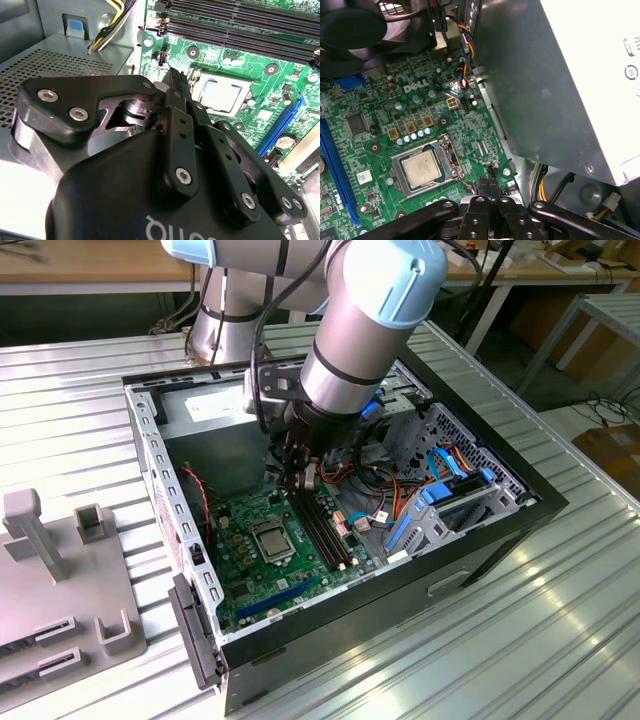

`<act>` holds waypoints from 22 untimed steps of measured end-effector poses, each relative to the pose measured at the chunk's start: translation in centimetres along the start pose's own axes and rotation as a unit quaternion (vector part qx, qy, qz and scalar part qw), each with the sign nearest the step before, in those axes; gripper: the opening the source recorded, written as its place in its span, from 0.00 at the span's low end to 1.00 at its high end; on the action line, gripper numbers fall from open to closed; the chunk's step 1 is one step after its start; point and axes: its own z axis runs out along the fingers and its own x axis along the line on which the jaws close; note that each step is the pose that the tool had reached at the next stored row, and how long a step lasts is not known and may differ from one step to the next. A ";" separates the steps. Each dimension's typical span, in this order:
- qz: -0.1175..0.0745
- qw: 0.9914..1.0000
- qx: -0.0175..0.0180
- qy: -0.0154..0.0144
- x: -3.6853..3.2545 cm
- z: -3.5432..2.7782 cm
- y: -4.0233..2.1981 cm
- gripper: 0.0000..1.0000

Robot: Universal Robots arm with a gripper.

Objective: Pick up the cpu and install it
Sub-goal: 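Close the cpu cover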

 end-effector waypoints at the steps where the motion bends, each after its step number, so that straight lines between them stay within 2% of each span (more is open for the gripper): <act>1: -0.007 1.000 -0.001 0.001 0.00 0.00 0.00 0.11; 3: -0.024 1.000 -0.002 0.003 0.00 -0.01 0.00 0.11; 4: -0.037 0.999 -0.003 0.005 0.00 -0.01 0.00 0.11; 8: -0.075 0.997 -0.006 0.010 0.01 -0.02 0.01 0.11; 12: -0.078 0.997 -0.007 0.010 0.01 -0.01 0.00 0.11; 22: -0.079 0.997 -0.007 0.011 0.02 -0.01 0.00 0.11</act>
